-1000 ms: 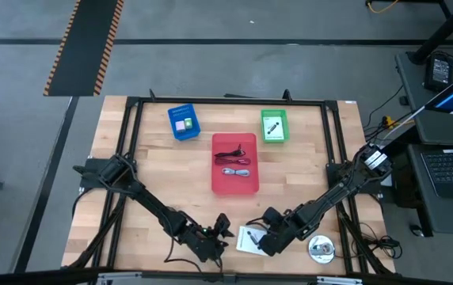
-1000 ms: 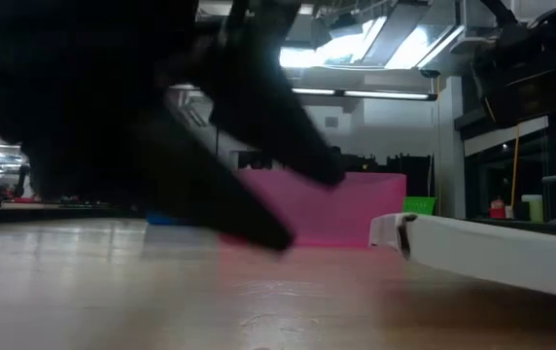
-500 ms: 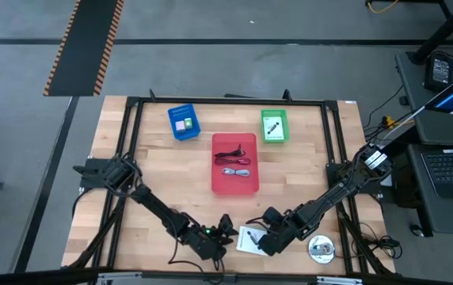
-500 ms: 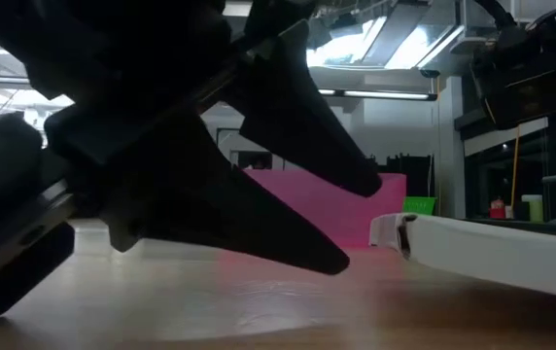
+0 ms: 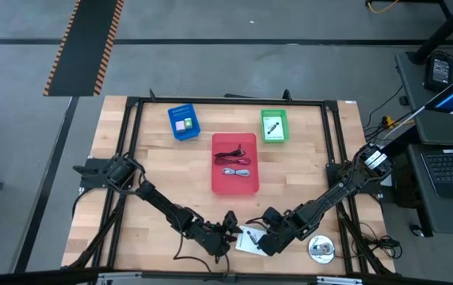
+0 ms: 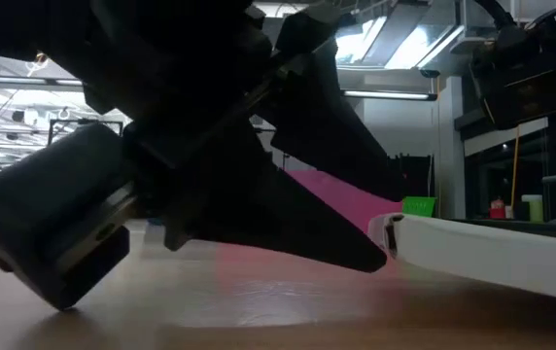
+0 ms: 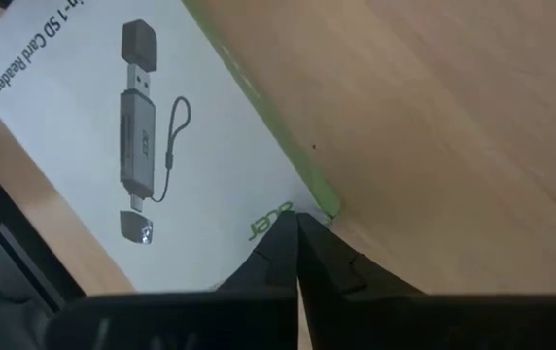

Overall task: Pick and place items into bin
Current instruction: Put the card reader box into the green bin

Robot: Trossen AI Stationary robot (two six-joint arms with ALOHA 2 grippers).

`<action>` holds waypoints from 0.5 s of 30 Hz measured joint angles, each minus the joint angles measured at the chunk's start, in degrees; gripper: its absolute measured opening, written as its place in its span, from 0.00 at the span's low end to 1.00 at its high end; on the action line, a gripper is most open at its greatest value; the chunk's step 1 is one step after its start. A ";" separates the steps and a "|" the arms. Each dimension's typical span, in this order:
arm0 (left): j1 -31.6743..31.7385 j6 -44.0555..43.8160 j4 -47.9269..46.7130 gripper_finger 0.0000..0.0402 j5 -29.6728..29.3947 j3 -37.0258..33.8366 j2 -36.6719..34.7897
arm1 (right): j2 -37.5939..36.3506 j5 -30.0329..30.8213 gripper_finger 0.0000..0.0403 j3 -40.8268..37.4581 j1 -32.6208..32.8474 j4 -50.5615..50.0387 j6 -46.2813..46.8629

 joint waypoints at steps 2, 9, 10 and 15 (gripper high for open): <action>0.02 1.36 0.72 0.47 0.15 -0.02 0.00 | 0.00 0.00 0.00 0.00 0.00 0.00 -0.01; 0.00 4.19 3.91 0.46 3.44 -0.05 0.04 | 0.02 -0.04 0.00 -0.04 0.00 0.28 -0.04; 0.00 4.19 3.93 0.45 4.11 -0.05 0.04 | 0.02 -0.04 0.00 -0.07 0.00 0.39 -0.04; 0.22 4.15 4.03 0.40 4.89 -0.05 0.04 | 0.02 -0.02 0.00 -0.11 0.00 0.78 -0.05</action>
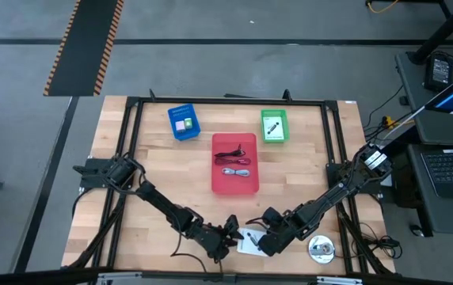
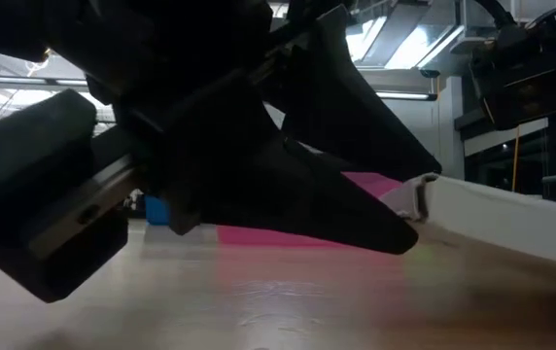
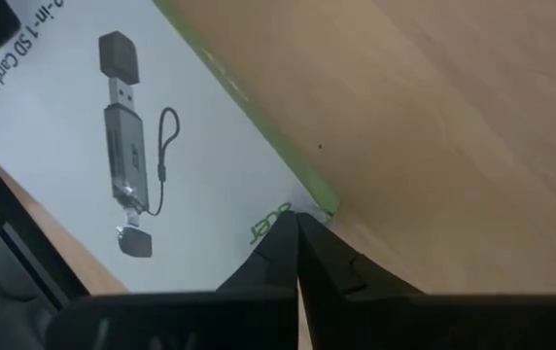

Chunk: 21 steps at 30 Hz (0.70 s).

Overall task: Pick and place items into bin
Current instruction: Put the card reader box into the green bin

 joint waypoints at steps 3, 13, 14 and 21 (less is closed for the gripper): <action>0.06 1.28 0.16 0.36 0.69 0.00 0.00 | 0.02 0.00 0.00 0.00 0.00 0.06 0.00; -0.03 5.94 0.23 0.19 1.45 0.02 -0.13 | 0.15 0.02 0.00 -0.17 0.02 2.58 -1.93; -0.03 5.91 0.23 0.17 1.56 0.02 -0.15 | 0.15 0.02 0.00 -0.21 0.02 2.89 -2.51; -0.12 5.55 0.25 0.05 1.22 0.06 -0.22 | 0.15 2.69 0.00 -0.24 0.17 3.24 -3.23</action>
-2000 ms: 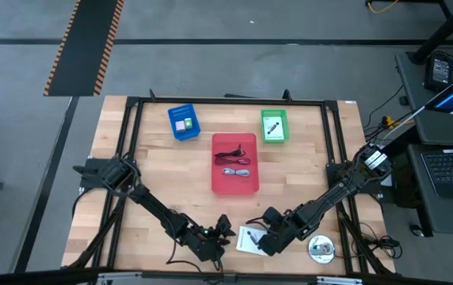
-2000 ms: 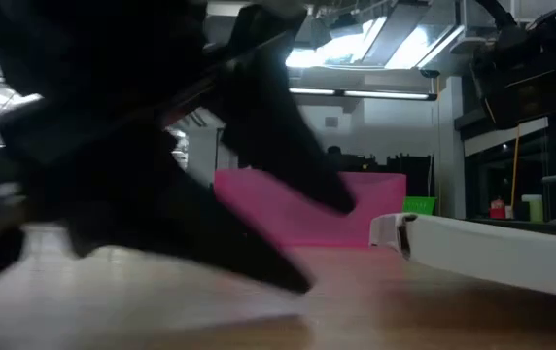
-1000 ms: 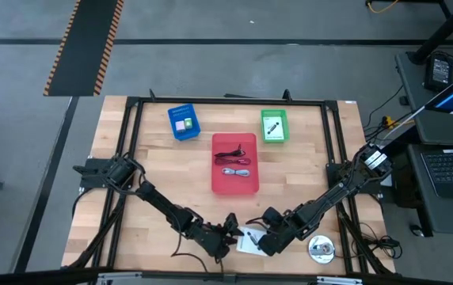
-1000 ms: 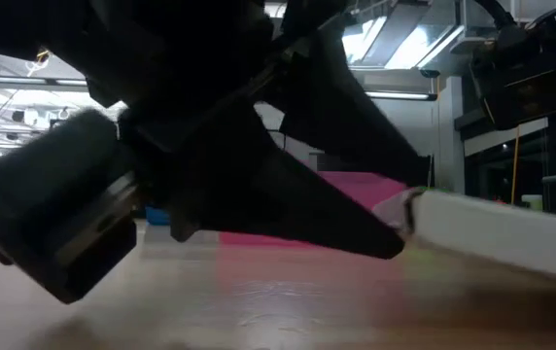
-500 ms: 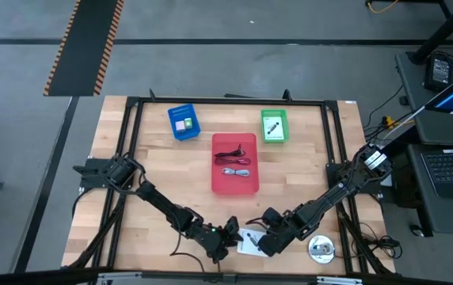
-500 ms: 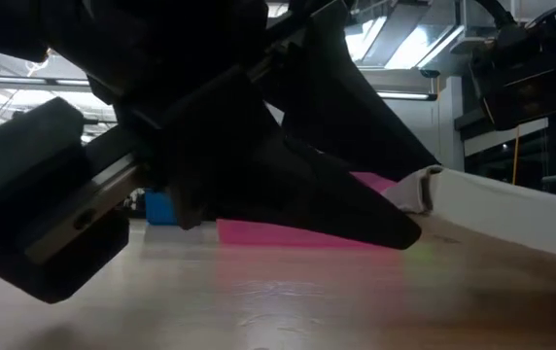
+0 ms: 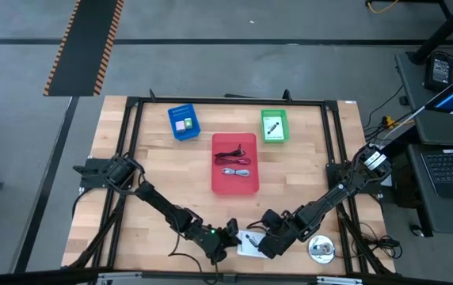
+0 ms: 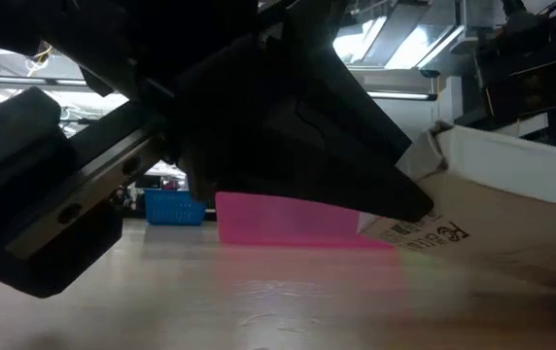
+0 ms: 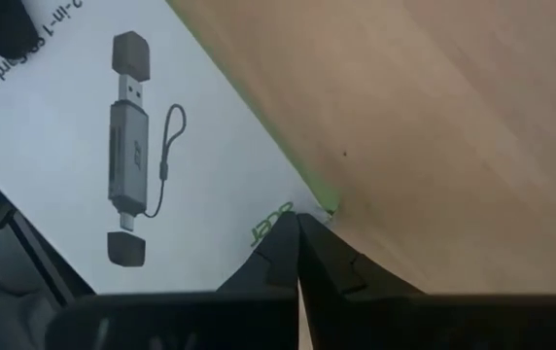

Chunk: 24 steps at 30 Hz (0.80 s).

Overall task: Pick and place items into bin
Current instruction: Put the card reader box into the green bin

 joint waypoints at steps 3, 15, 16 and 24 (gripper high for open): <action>-0.45 -0.14 -0.02 0.05 -1.75 0.03 0.00 | -0.23 0.72 0.00 0.00 0.44 0.07 -1.04; -2.14 -1.18 -1.11 0.05 -12.68 0.09 -0.29 | -4.51 7.82 0.00 -0.24 1.77 -8.23 -1.05; -2.37 -1.18 -1.18 0.05 -12.96 0.09 -0.49 | -4.65 7.73 0.00 -0.24 1.81 -9.22 -1.06; -3.24 -0.55 -1.41 0.05 -13.23 0.09 -2.71 | -5.22 8.23 0.00 -0.17 1.75 -13.86 -2.25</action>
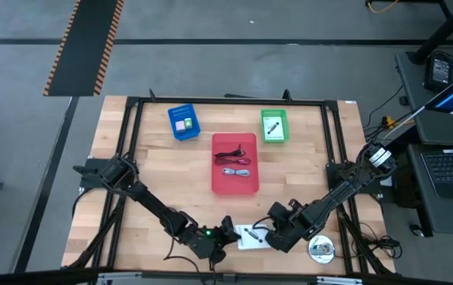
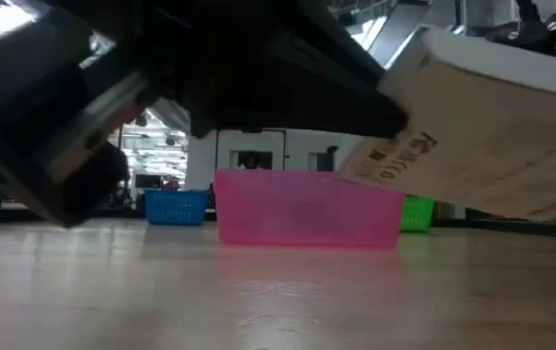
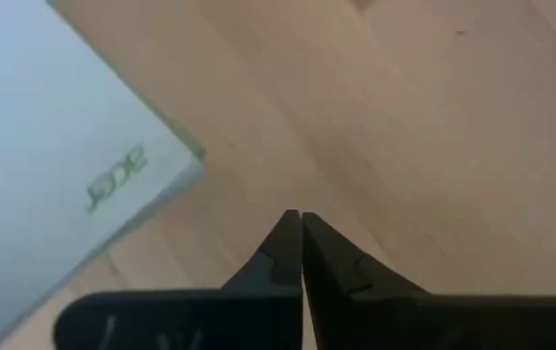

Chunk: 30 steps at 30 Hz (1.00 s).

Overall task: Pick and place items into bin
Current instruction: Put the card reader box into the green bin

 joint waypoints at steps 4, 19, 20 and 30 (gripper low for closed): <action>-0.02 -0.30 -3.12 0.04 -1.13 -0.02 -2.30 | -0.04 0.06 0.00 0.98 0.02 -1.80 -0.68; 2.39 -3.63 -20.67 0.04 0.54 -0.04 -20.48 | -0.26 16.69 0.00 19.00 4.30 -22.30 -11.11; 2.83 -3.39 -20.87 0.04 0.76 -0.04 -21.74 | -0.26 18.05 0.00 19.73 4.83 -23.20 -11.10; 5.93 -0.30 -22.38 0.04 7.22 -6.12 -32.64 | -0.26 36.42 0.00 20.35 8.77 -24.53 -12.47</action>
